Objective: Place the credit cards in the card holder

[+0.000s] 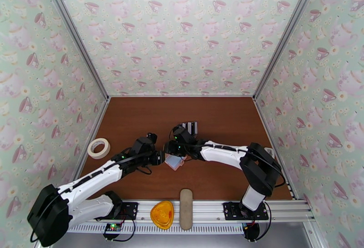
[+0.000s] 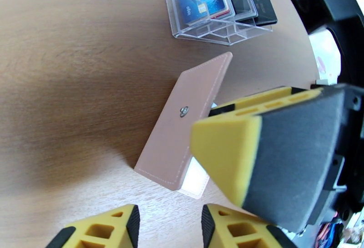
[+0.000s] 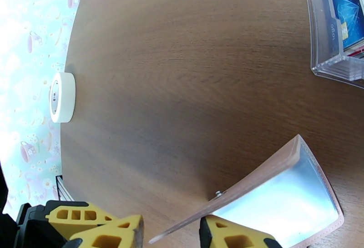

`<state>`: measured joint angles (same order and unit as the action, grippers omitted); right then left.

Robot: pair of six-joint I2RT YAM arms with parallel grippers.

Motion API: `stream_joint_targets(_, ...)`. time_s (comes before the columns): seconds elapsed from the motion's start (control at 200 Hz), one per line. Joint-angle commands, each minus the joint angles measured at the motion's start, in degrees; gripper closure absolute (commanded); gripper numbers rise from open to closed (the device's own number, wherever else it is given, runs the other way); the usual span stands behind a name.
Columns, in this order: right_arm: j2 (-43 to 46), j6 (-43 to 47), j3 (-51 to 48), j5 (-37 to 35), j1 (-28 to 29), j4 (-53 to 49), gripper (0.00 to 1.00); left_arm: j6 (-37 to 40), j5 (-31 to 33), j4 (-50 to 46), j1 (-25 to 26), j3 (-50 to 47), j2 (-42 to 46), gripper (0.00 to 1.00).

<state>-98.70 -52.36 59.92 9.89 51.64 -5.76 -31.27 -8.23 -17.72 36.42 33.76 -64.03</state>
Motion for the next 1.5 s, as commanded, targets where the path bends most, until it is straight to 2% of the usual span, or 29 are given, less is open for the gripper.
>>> stream_joint_targets(0.0,-0.3,-0.9,1.0,0.4,-0.7,-0.5,0.62,4.7,1.7,0.9,0.1,1.9,-0.9,0.59)
stream_joint_targets(0.316,-0.1,-1.1,0.9,1.0,-2.5,-0.8,0.63,11.8,4.0,4.7,0.7,1.2,-1.2,0.62)
stream_joint_targets(0.872,-1.1,-0.7,1.2,2.5,-4.3,-1.1,0.66,15.2,4.9,10.1,0.8,3.0,-10.1,0.62)
stream_joint_targets(1.007,-1.1,-0.7,1.0,2.8,-4.6,-0.8,0.67,15.3,4.6,11.5,0.8,2.9,-11.8,0.72)
stream_joint_targets(1.157,0.3,-1.0,-0.1,2.8,-4.7,-0.3,0.64,14.3,4.2,11.0,0.8,3.1,-12.0,1.0)
stream_joint_targets(1.372,4.2,-2.8,-5.2,2.1,-4.7,2.0,0.61,9.1,1.9,12.5,0.8,1.5,-10.4,1.0)
stream_joint_targets(1.498,5.2,-4.2,-7.7,2.7,-4.5,4.4,0.62,2.6,1.6,14.4,0.8,-0.4,-10.3,1.0)
